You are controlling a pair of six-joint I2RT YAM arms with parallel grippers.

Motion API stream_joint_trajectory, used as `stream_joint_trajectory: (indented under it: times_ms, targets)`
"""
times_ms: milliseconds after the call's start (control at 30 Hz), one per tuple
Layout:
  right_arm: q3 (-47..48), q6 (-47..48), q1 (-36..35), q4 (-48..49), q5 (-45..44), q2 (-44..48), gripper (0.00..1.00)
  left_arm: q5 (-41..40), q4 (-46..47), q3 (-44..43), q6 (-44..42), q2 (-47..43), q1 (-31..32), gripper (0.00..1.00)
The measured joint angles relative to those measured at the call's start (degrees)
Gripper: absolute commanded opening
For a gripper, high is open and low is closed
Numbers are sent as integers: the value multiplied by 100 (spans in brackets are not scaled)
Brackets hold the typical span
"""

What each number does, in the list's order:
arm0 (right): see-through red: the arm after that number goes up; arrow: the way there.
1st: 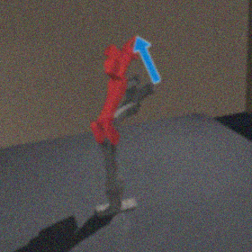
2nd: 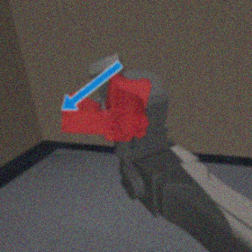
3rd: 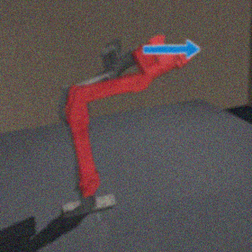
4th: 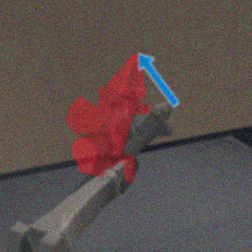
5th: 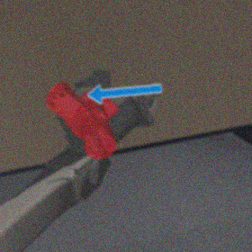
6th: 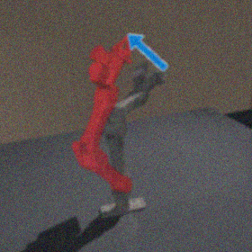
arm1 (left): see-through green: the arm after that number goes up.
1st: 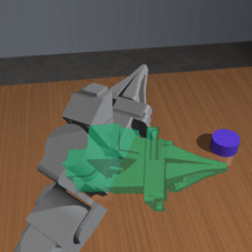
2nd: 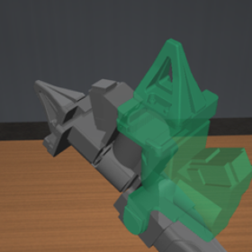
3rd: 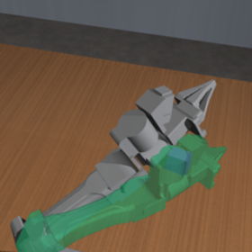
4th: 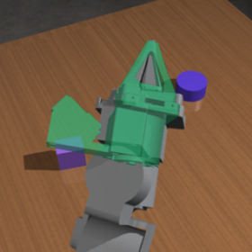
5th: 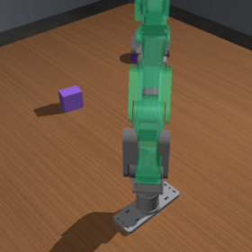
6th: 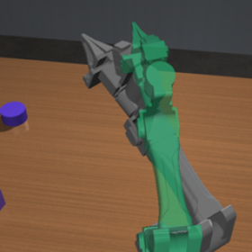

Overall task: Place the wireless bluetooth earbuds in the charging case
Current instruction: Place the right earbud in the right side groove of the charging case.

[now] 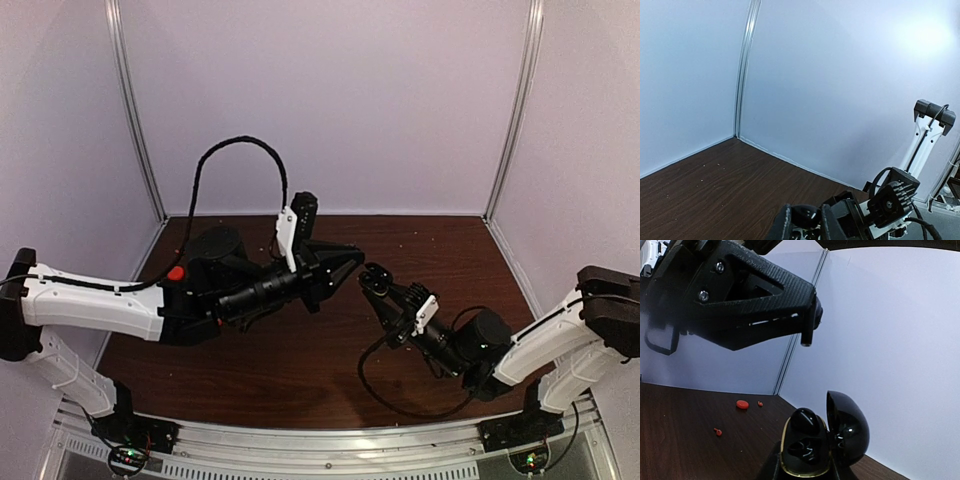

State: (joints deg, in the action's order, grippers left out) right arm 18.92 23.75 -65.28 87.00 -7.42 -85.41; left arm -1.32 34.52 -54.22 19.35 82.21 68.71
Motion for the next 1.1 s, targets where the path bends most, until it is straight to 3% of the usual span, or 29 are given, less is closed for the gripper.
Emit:
stream_joint_trajectory:
  times_ms: [500, 1100]
  targets:
    - [258, 81, -319, 118, -743, -214, 0, 254, 101, -212, -2, 448, 149, 10]
    - [420, 140, -452, 101, -929, -214, 0, 94, 146, -238, 31, 533, 153, 10]
